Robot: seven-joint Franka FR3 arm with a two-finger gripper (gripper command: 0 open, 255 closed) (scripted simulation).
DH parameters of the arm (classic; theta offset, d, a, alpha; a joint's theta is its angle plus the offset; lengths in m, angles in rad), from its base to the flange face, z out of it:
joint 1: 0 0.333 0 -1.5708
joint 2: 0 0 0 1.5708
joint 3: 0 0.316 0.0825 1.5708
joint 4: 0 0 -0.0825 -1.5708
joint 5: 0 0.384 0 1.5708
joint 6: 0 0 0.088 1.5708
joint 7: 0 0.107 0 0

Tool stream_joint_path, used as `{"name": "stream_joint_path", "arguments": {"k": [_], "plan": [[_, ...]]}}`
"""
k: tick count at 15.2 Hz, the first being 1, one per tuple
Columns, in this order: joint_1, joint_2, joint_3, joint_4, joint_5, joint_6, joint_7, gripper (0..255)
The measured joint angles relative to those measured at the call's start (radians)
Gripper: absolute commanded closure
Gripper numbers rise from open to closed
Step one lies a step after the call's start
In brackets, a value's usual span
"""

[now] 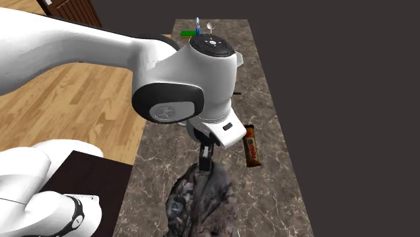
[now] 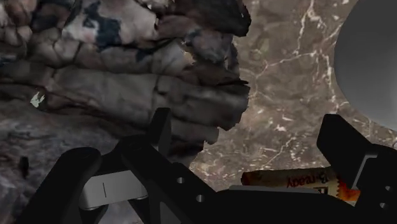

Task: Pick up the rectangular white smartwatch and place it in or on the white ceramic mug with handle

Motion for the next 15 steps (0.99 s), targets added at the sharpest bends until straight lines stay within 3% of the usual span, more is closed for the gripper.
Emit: {"name": "stream_joint_path", "arguments": {"k": [8,15], "plan": [[0.065,0.268,0.066,0.201,-0.083,0.058,0.136,0],[0.169,0.527,0.078,0.449,-0.182,0.058,0.241,0]]}}
